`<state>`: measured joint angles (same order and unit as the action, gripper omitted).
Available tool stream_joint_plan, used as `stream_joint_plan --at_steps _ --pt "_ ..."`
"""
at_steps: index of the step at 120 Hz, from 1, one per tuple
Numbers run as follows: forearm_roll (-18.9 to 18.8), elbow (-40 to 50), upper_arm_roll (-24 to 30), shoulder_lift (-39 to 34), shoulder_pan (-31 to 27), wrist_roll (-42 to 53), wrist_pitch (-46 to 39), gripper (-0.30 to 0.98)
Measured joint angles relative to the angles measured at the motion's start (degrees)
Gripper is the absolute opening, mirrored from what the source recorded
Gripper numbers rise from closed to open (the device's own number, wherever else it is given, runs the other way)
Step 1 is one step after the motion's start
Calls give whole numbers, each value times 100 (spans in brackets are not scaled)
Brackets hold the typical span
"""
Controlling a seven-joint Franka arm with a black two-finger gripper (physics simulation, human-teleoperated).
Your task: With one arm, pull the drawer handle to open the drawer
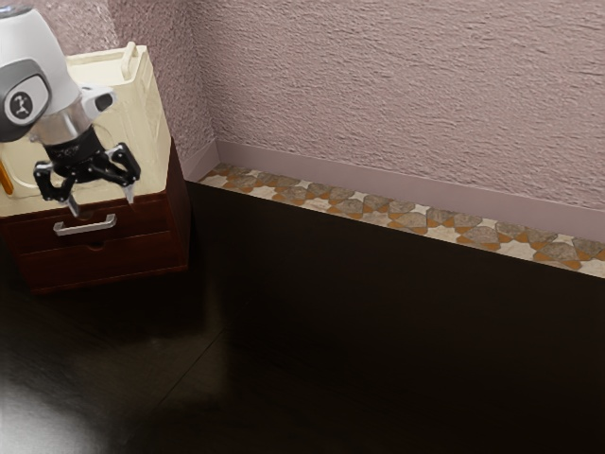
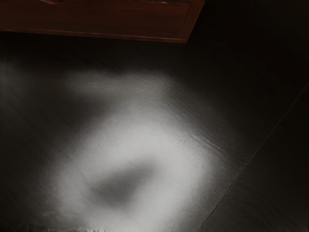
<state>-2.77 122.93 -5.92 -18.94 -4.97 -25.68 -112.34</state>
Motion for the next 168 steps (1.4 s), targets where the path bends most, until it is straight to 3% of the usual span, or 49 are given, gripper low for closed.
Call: stream_joint_plan --at_steps 35,64,98,168 --pt "15 -10 -290 51 -69 -2613 46 69" --pt "-1 19 -517 82 -93 -4134 -100 69" --pt "-3 381 -928 114 -175 -5129 -328 69" --pt "376 680 -1091 675 -401 -6546 -1316 68"
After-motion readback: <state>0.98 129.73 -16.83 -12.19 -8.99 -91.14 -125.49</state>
